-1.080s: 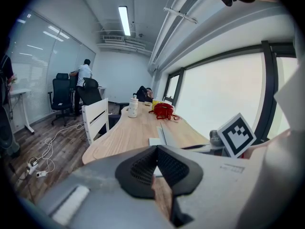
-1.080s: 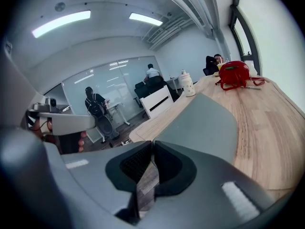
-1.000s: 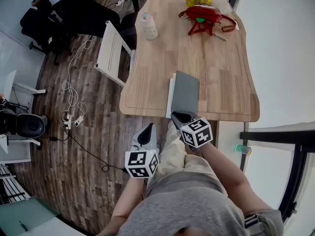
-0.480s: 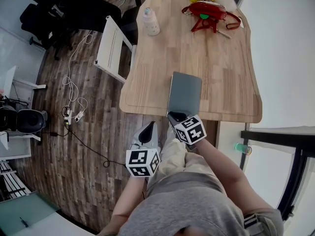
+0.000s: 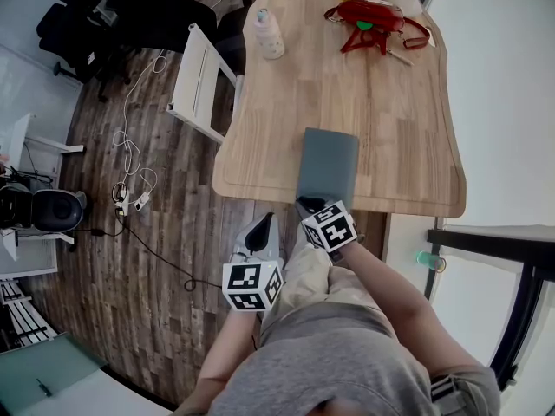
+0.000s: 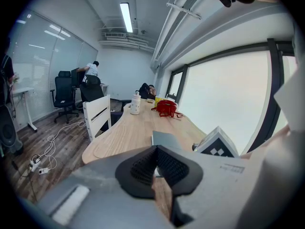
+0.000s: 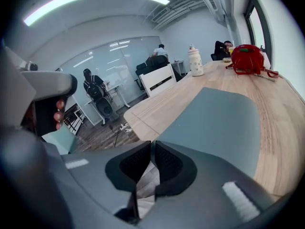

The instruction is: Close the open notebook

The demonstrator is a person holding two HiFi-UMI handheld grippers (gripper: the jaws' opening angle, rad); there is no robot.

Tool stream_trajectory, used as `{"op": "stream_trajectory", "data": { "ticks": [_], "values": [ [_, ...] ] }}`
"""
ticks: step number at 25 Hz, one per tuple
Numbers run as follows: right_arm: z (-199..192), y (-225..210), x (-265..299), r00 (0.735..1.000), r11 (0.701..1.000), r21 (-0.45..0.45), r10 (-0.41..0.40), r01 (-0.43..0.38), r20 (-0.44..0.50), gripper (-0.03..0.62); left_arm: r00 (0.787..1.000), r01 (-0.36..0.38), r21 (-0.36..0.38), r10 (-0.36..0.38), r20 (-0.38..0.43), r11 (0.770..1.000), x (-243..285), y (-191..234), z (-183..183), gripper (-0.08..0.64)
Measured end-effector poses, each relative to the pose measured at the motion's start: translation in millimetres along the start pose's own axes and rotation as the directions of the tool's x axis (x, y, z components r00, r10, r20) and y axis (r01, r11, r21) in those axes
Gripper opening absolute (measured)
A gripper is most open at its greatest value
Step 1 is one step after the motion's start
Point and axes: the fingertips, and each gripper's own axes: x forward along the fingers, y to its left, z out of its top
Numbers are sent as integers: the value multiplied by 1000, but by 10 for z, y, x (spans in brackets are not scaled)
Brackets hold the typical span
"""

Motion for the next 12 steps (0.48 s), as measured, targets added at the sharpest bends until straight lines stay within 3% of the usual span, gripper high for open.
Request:
{"op": "stream_trajectory", "data": {
  "ticks": [12],
  "values": [
    [-31,10,53,1000,1000,-18,-18,17,-24,37,1000,10,1,-10,8,1000,-5,-70,10,5]
  ]
}}
